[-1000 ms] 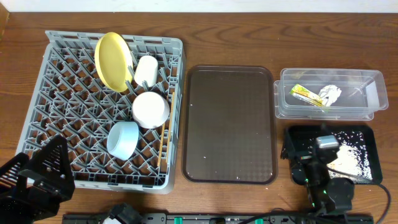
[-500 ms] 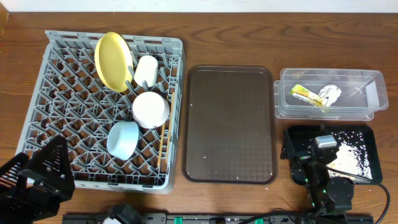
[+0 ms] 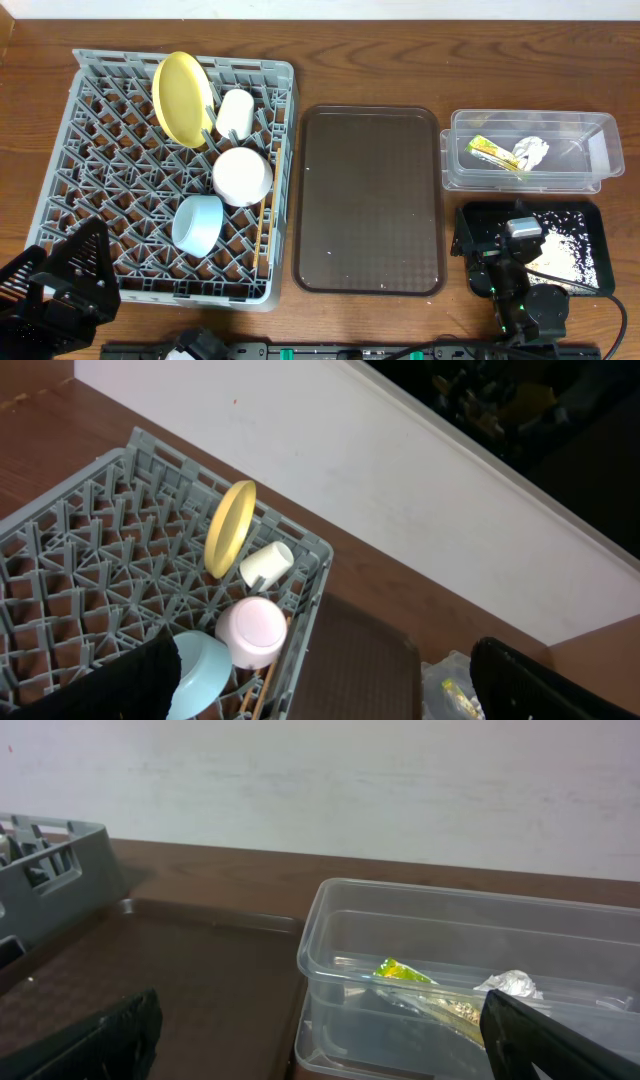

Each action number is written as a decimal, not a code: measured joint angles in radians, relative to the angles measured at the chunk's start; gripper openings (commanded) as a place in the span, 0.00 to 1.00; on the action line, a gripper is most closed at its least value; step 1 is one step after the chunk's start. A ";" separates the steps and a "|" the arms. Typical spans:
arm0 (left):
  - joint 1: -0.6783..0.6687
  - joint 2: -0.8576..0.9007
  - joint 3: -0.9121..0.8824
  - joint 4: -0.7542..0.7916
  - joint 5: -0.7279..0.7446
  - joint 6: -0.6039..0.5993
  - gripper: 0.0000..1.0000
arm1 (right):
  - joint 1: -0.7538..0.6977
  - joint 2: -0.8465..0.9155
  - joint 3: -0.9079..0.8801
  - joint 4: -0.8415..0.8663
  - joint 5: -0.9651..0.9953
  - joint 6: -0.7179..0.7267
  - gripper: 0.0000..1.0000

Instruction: Sort waste into correct bins and load items into the dishwasher

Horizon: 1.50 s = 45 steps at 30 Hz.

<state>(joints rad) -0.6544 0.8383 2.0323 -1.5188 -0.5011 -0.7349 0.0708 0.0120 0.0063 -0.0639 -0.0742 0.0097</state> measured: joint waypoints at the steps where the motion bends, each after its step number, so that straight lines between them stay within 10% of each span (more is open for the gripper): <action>1: 0.001 0.000 0.000 0.000 0.000 0.000 0.94 | 0.000 0.000 0.000 0.000 0.000 0.000 0.99; 20: 0.594 -0.292 -0.324 -0.080 0.086 -0.001 0.94 | 0.000 0.000 0.000 -0.001 0.000 0.000 0.99; 35: 0.712 -0.649 -1.327 1.418 0.408 -0.009 0.94 | 0.000 0.000 0.000 -0.001 0.000 0.000 0.99; 45: 0.713 -0.813 -1.783 1.729 0.449 -0.009 0.94 | 0.000 0.000 0.000 0.000 0.000 0.000 0.99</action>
<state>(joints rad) 0.0589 0.0254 0.2497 0.2100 -0.0517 -0.7437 0.0708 0.0120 0.0063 -0.0643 -0.0738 0.0097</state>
